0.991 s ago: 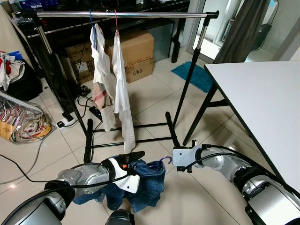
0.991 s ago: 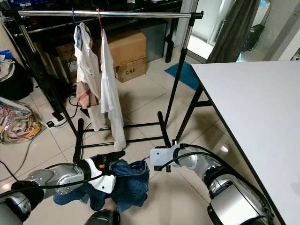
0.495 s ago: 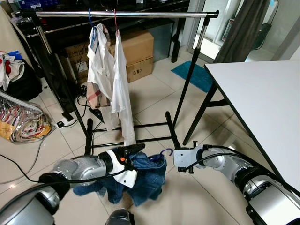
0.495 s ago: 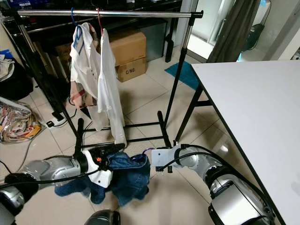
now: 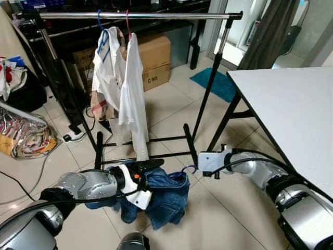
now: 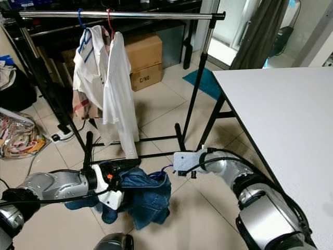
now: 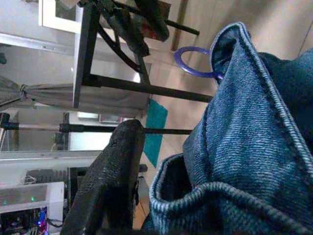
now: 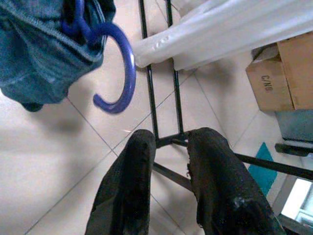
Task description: Hang hanger
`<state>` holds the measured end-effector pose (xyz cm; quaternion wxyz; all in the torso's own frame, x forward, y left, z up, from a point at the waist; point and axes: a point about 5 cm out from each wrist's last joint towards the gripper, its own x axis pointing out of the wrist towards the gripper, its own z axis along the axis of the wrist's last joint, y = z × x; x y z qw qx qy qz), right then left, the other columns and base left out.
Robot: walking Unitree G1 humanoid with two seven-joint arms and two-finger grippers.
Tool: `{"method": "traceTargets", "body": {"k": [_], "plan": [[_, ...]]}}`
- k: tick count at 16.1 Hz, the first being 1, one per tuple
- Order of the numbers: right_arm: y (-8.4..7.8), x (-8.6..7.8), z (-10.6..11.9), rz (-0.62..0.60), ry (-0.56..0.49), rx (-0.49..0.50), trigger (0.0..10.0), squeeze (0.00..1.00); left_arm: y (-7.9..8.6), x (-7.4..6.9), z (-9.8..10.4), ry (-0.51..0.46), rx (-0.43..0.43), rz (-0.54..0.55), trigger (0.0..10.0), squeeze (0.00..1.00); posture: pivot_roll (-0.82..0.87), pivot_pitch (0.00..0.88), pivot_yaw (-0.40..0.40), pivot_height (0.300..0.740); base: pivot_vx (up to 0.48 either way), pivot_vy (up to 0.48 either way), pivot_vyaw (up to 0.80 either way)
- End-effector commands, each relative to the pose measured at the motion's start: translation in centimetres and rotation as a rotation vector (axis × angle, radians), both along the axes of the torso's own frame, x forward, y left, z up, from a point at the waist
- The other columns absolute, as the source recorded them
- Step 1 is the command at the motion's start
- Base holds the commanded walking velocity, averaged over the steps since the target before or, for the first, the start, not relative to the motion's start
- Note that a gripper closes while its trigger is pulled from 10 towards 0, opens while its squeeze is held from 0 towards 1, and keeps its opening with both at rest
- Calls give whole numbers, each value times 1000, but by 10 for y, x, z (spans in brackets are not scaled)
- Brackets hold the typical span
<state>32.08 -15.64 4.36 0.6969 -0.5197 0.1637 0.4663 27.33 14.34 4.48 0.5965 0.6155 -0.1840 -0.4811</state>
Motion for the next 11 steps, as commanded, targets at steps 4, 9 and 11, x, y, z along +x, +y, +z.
{"method": "traceTargets", "body": {"k": [4,9,11], "plan": [[-19,6,18,31,72,-24,10000,1000,-6,2,9,-43,-7,-60,0,0,289,24,-9,740,0,0,0],[-23,-1,15,106,172,-82,10000,1000,-7,2,12,-59,11,-102,0,0,293,23,-9,740,0,0,0],[-15,-6,9,149,215,-82,10000,86,-7,3,15,-67,23,-122,0,0,296,22,-8,740,0,0,0]]}}
